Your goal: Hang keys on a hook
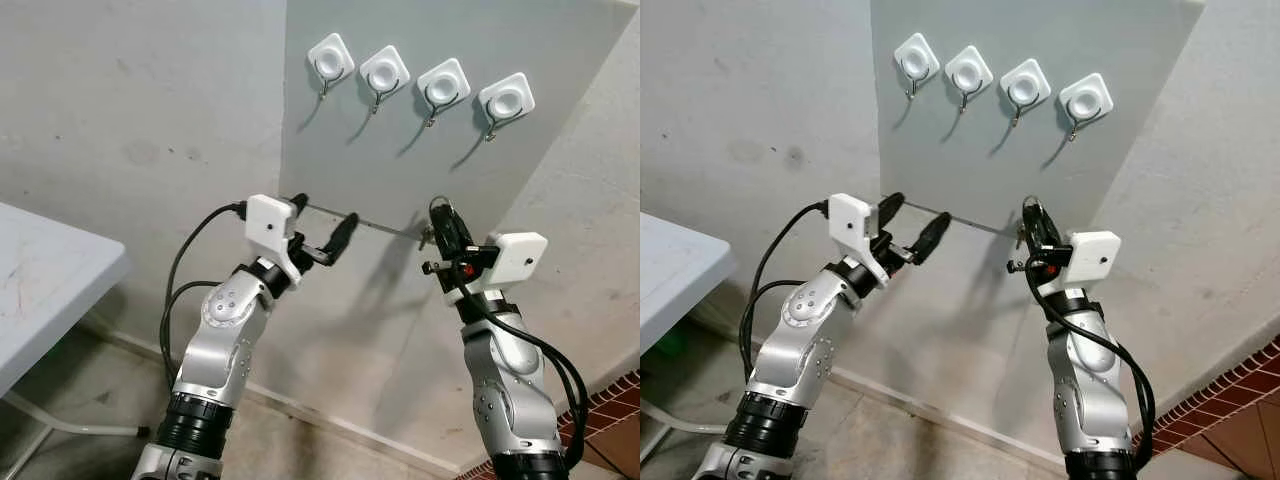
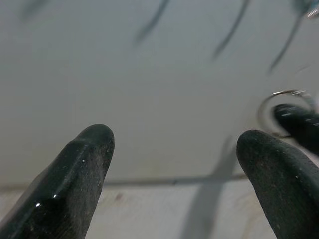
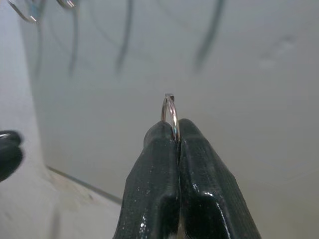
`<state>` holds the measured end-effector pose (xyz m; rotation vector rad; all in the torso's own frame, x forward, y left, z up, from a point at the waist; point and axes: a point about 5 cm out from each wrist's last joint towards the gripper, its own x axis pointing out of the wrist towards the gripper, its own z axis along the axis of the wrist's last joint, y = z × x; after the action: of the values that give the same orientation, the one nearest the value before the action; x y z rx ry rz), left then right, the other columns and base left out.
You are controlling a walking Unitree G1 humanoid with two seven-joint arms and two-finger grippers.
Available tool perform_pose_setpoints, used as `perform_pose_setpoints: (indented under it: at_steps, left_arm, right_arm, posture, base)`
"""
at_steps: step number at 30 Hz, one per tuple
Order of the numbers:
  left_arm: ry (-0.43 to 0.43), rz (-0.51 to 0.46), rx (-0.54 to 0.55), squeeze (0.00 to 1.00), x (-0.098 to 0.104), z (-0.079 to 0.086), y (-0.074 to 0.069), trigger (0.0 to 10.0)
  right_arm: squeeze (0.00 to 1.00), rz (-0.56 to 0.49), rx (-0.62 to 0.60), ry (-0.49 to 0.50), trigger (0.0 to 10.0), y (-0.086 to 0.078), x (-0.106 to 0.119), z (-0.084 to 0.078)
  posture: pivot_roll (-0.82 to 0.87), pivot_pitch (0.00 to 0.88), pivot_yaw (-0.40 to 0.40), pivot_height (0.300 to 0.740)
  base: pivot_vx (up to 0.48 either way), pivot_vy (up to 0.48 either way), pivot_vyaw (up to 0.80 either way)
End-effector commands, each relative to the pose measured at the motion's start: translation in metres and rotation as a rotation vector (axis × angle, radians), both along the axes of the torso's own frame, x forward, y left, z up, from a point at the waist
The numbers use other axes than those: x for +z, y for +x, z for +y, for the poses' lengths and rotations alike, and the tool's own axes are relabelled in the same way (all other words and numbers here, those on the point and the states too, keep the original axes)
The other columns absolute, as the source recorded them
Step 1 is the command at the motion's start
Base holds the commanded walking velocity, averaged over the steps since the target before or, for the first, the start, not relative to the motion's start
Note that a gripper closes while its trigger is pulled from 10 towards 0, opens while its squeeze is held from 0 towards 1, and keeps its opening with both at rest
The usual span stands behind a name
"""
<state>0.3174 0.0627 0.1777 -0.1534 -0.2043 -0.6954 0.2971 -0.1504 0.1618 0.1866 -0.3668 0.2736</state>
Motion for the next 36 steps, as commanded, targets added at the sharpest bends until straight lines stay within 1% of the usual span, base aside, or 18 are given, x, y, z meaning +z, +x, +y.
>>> perform_pose_setpoints:
  at_steps: [1,3,6,9,10,11,21,26,29,36]
  left_arm:
    - [-0.005,-0.041,-0.042,0.0,0.013,-0.007,-0.002,10.0]
    - [-0.005,-0.059,-0.063,0.0,0.019,-0.009,-0.003,10.0]
    - [-0.004,-0.077,-0.075,0.0,0.024,-0.011,-0.004,10.0]
    - [-0.016,-0.088,-0.075,0.0,0.031,-0.011,-0.003,10.0]
    - [-0.016,-0.088,-0.075,0.0,0.031,-0.011,-0.003,10.0]
    - [-0.017,-0.094,-0.074,0.0,0.034,-0.012,-0.003,10.0]
    - [-0.03,-0.105,-0.088,0.0,0.041,-0.013,-0.004,10.0]
    - [-0.022,-0.118,-0.105,0.0,0.044,-0.015,-0.006,10.0]
    - [-0.018,-0.121,-0.119,0.0,0.045,-0.017,-0.008,10.0]
    - [-0.012,-0.126,-0.135,0.0,0.047,-0.021,-0.01,10.0]
  right_arm:
    - [0.0,-0.06,0.03,0.012,10.0,0.001,0.016,0.003]
    - [0.0,-0.097,0.055,0.034,10.0,0.001,0.028,0.006]
    - [0.0,-0.119,0.066,0.047,10.0,0.002,0.036,0.008]
    - [0.0,-0.168,0.098,0.077,10.0,0.002,0.052,0.011]
    - [0.0,-0.168,0.098,0.077,10.0,0.002,0.052,0.011]
    - [0.0,-0.184,0.109,0.079,10.0,0.002,0.057,0.013]
    - [0.0,-0.218,0.132,0.092,10.0,0.003,0.071,0.016]
    - [0.0,-0.221,0.142,0.1,10.0,0.003,0.074,0.017]
    - [0.0,-0.219,0.14,0.13,10.0,0.003,0.077,0.017]
    - [0.0,-0.206,0.144,0.157,10.0,0.005,0.077,0.017]
  posture:
    - [0.0,0.013,-0.062,0.74]
    - [0.0,0.013,-0.064,0.74]
    - [0.0,0.013,-0.064,0.74]
    - [0.0,0.008,-0.063,0.74]
    - [0.0,0.008,-0.063,0.74]
    - [0.0,0.007,-0.063,0.74]
    - [0.0,0.0,-0.063,0.74]
    - [0.0,0.0,-0.063,0.74]
    - [0.0,0.0,-0.062,0.74]
    - [0.0,0.0,-0.06,0.74]
  base:
    - [0.0,0.0,0.0]
    - [0.0,0.0,0.0]
    - [0.0,0.0,0.0]
    - [0.0,0.0,0.0]
    - [0.0,0.0,0.0]
    - [0.0,0.0,0.0]
    - [0.0,0.0,0.0]
    - [0.0,0.0,0.0]
    - [0.0,0.0,0.0]
    - [0.0,0.0,0.0]
